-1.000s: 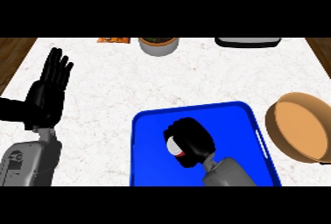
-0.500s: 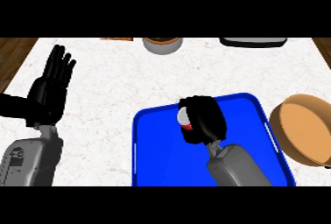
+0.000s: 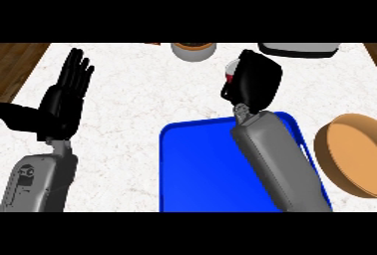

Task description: Pick the can from the tray and place it in the pot

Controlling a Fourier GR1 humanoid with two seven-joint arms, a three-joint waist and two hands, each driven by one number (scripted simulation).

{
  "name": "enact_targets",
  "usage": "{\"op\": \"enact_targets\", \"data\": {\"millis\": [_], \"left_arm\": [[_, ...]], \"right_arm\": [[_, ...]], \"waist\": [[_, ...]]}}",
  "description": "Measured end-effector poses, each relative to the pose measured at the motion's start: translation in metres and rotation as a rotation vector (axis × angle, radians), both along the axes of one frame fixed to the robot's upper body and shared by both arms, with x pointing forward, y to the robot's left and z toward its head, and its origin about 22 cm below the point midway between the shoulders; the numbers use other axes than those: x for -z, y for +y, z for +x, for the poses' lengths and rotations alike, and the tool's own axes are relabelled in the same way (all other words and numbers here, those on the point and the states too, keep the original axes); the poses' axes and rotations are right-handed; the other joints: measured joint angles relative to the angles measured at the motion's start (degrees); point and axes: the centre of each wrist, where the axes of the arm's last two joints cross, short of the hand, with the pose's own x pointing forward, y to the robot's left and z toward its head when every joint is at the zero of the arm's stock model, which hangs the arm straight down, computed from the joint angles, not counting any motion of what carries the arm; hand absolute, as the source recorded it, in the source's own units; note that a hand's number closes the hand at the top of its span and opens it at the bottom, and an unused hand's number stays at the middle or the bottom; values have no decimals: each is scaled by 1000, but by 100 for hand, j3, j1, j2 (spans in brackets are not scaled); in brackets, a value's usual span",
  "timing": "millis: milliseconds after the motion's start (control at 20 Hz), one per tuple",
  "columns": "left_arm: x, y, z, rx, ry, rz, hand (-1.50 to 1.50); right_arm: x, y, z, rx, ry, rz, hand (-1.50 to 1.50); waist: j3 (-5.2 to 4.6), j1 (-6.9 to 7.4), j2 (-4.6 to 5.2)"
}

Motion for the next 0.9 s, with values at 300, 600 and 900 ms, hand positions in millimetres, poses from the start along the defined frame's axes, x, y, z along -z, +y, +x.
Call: {"op": "enact_targets", "data": {"millis": [300,600,900], "left_arm": [[4,5,-2,-15,9,-5,0],[7,13,-7,-47,14,-8,0],[11,26,-13,-78,22,-5,0]], "right_arm": [[-50,16,20,185,-199,-125,150],[-77,12,21,309,-307,-175,150],[-81,-25,12,398,-283,-144,150]], "waist": [[6,-96,-26],[18,-294,-68],[26,-457,-97]]}}
